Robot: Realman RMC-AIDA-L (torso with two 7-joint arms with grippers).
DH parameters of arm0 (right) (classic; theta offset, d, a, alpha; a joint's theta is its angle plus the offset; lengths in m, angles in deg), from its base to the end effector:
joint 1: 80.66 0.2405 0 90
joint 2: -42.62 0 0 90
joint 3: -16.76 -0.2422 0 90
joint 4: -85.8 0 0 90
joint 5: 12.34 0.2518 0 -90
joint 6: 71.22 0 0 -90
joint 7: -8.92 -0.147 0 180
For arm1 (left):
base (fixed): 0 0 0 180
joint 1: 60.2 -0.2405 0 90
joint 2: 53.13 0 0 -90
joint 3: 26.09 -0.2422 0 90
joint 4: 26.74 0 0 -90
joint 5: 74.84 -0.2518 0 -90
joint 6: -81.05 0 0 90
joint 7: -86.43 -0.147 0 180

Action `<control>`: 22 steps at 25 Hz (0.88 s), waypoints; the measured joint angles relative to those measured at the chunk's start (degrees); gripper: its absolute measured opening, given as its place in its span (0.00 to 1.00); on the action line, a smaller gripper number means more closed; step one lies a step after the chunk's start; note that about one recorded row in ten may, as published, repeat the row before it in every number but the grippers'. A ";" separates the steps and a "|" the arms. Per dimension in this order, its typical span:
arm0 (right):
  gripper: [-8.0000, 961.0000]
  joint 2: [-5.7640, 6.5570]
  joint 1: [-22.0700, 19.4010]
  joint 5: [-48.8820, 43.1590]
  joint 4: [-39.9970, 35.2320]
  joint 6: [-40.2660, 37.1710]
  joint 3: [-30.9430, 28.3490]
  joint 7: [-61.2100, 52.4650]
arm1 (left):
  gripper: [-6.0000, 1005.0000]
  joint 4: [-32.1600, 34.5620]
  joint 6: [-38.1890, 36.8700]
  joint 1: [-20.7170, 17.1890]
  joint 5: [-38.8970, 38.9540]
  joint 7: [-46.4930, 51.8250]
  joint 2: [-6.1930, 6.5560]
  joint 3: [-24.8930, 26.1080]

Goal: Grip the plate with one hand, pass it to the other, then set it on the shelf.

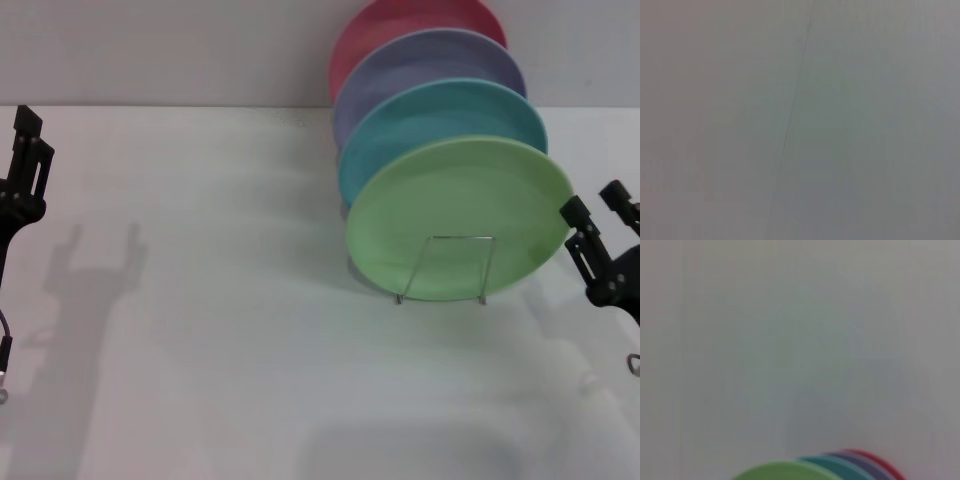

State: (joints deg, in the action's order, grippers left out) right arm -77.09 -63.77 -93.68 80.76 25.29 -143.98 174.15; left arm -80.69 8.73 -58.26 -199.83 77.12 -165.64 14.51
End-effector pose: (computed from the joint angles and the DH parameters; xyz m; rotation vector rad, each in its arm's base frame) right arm 0.3358 0.2448 -0.0369 -1.7394 0.3635 1.0034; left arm -0.2607 0.2828 -0.0264 -1.3828 -0.5088 -0.9969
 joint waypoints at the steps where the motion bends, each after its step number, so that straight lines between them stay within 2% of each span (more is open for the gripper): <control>1: 0.36 -0.02 -0.54 0.26 0.00 1.22 -0.03 0.00 | 0.70 -0.06 0.01 -0.02 0.00 0.00 0.10 0.01; 6: 0.53 -0.17 -3.99 6.74 0.29 5.61 -0.43 0.00 | 0.70 -0.01 0.16 0.01 0.01 -0.28 0.36 0.62; 11: 0.56 -0.15 -6.85 20.65 1.92 7.89 -0.01 -2.02 | 0.70 0.65 1.25 0.40 -0.02 -0.52 0.23 1.70; 13: 0.56 -0.02 -7.10 22.94 3.67 7.78 -0.05 -4.12 | 0.70 0.96 1.44 0.45 -0.17 -0.70 0.02 2.17; 17: 0.56 0.44 -6.59 23.57 8.71 4.57 -0.18 -9.99 | 0.70 1.79 1.54 0.49 -0.83 -3.78 -1.29 3.06; 19: 0.56 0.63 -5.72 23.46 11.41 2.10 -0.03 -12.95 | 0.70 2.31 1.61 0.44 -0.85 -7.00 -2.51 3.63; 20: 0.56 0.74 -5.29 23.33 12.09 1.19 -0.02 -13.63 | 0.70 2.93 1.66 0.23 -0.85 -10.22 -3.90 4.40; 21: 0.56 0.86 -4.71 23.21 12.70 0.39 0.00 -14.18 | 0.70 2.93 1.66 0.23 -0.85 -10.22 -3.90 4.40; 22: 0.56 0.95 -4.24 23.11 13.12 -0.46 0.03 -14.37 | 0.70 3.19 1.68 0.17 -0.86 -11.08 -4.42 4.65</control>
State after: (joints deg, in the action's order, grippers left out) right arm -76.14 -68.02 -70.57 93.89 24.83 -143.95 159.79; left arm -77.50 10.42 -58.09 -200.69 66.04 -170.06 19.15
